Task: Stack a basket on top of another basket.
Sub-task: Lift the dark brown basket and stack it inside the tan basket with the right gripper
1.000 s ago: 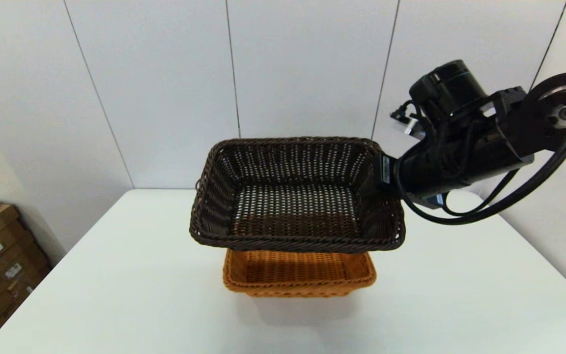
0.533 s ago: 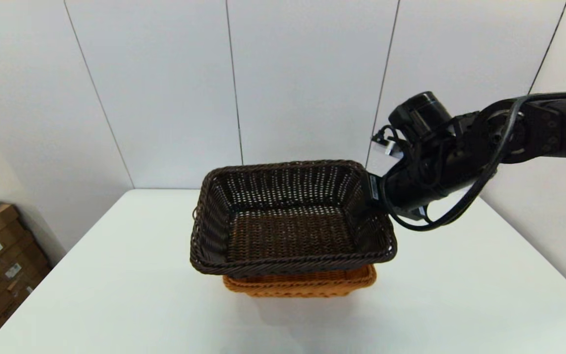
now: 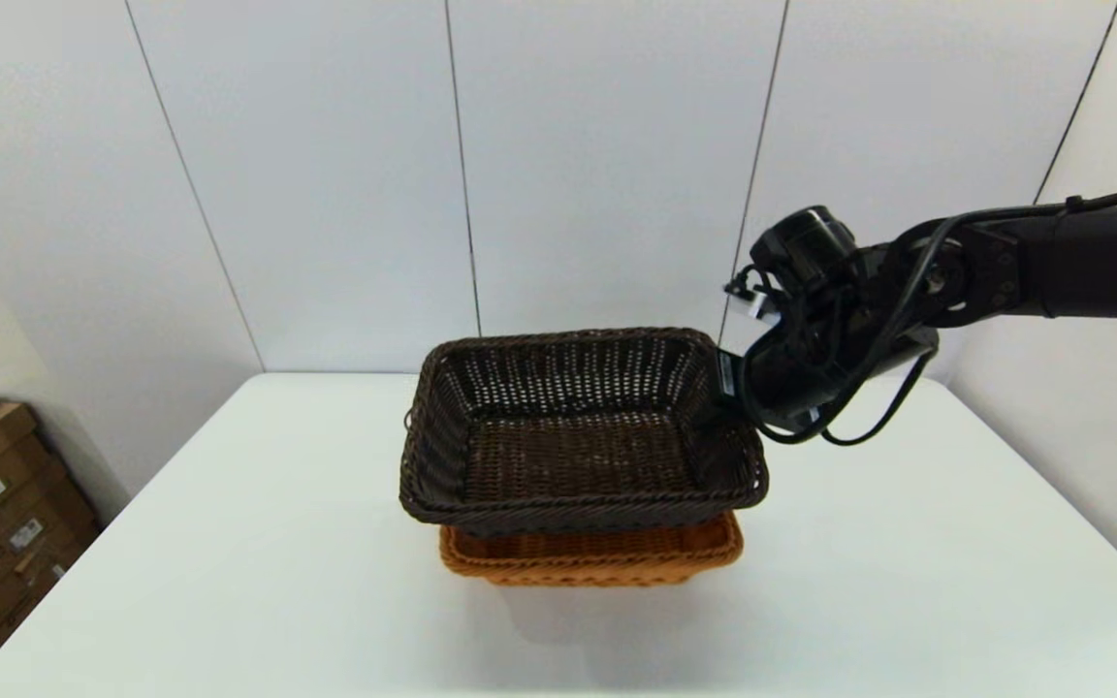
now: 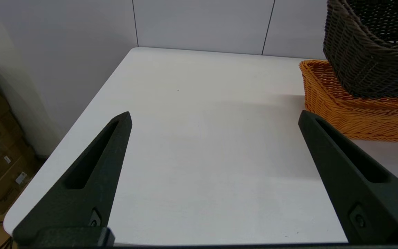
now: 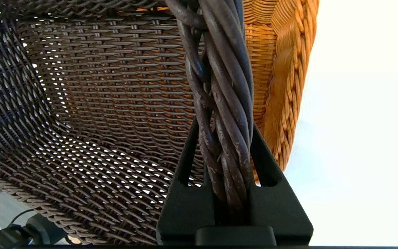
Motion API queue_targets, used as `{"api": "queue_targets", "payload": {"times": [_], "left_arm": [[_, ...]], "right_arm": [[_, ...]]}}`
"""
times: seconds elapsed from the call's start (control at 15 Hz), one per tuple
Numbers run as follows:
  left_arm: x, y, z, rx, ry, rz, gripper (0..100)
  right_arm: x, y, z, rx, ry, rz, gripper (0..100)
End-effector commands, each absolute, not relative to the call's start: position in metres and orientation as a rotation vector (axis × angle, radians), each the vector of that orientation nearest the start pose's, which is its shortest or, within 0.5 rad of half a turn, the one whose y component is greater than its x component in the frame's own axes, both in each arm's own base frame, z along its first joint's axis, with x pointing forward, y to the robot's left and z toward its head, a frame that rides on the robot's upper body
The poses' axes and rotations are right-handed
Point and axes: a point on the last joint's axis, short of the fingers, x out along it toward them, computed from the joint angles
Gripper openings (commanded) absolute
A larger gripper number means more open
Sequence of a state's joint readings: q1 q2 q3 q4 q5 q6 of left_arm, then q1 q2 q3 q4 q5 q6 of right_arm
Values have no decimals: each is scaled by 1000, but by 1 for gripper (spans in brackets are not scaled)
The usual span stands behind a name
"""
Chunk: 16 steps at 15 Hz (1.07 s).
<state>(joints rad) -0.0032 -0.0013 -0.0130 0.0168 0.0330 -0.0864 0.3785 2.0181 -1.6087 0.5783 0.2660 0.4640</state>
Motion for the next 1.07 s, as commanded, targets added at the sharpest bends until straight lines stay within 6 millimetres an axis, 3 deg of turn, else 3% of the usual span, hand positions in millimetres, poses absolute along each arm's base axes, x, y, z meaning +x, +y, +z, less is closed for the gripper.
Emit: {"api": "queue_targets", "payload": {"times": [0.07,1.07], "left_arm": [[-24,1,78,-87,2,31,100],[-24,1,78,-87,2,31,100]], "right_arm": [[354,147,173,355,1151,339,0],[374,144,140,370,1220,316,0]]}}
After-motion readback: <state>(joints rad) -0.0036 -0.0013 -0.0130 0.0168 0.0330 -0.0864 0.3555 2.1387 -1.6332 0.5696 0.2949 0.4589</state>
